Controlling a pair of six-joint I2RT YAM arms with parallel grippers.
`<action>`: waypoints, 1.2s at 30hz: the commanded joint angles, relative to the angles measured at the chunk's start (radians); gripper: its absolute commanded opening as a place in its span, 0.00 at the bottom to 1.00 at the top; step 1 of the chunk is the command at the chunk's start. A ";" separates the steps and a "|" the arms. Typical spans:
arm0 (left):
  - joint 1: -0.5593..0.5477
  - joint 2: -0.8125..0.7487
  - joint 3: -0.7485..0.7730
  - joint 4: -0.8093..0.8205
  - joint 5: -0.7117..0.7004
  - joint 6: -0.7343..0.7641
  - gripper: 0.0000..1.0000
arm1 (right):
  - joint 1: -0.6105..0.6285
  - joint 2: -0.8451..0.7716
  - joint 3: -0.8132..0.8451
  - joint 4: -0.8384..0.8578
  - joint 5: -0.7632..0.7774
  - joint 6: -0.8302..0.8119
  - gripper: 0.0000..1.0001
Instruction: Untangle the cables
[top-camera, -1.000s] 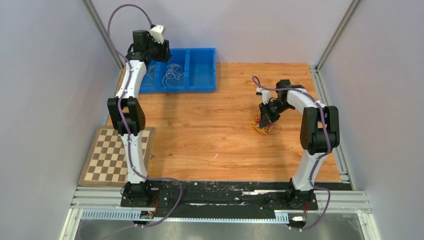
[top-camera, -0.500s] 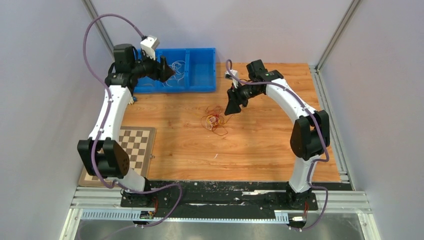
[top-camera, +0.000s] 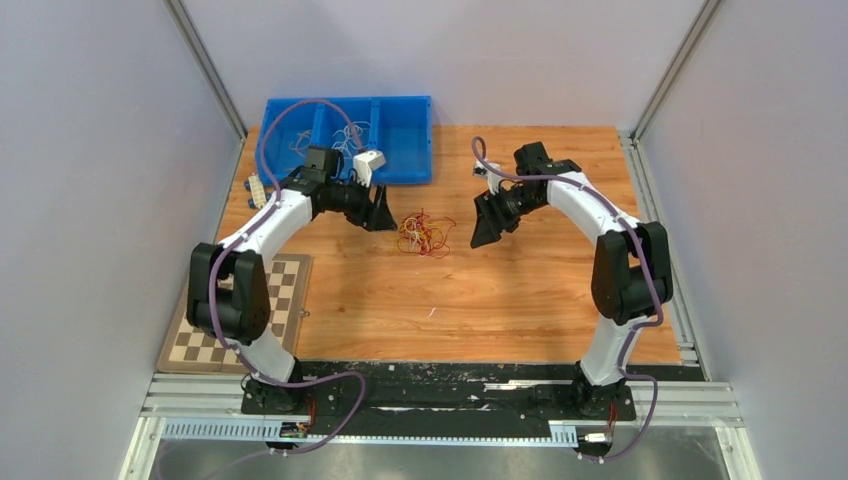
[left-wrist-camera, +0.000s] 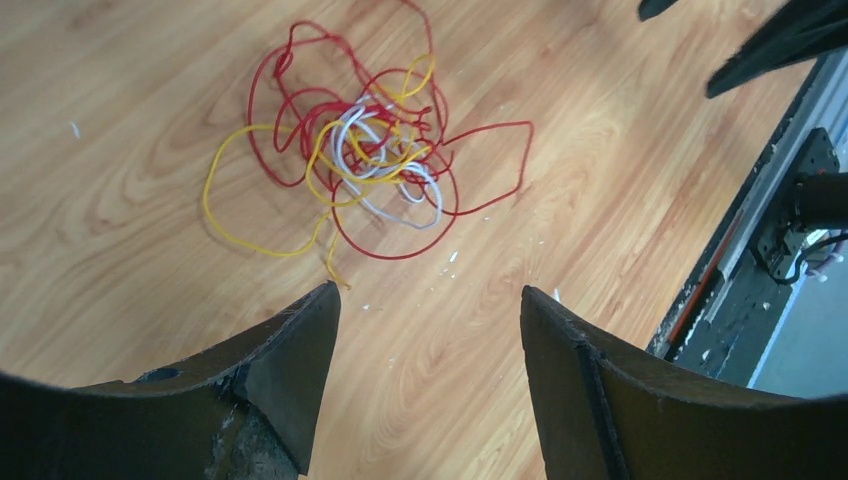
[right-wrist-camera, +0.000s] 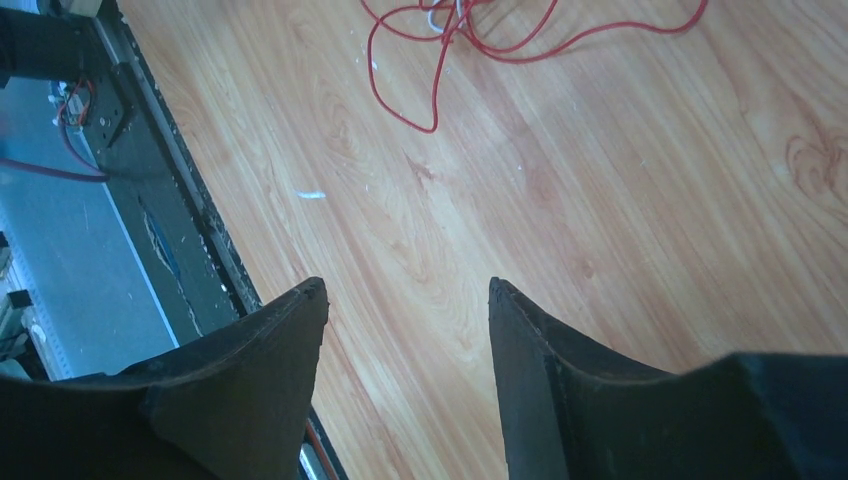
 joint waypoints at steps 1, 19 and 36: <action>0.010 0.087 0.031 0.068 0.019 -0.069 0.74 | 0.028 0.029 0.013 0.127 -0.001 0.106 0.60; -0.078 0.396 0.206 0.153 0.018 -0.184 0.62 | 0.181 0.326 0.198 0.283 0.122 0.256 0.61; 0.121 -0.010 0.100 0.063 0.057 -0.148 0.00 | 0.124 0.019 -0.171 0.284 0.523 0.004 0.00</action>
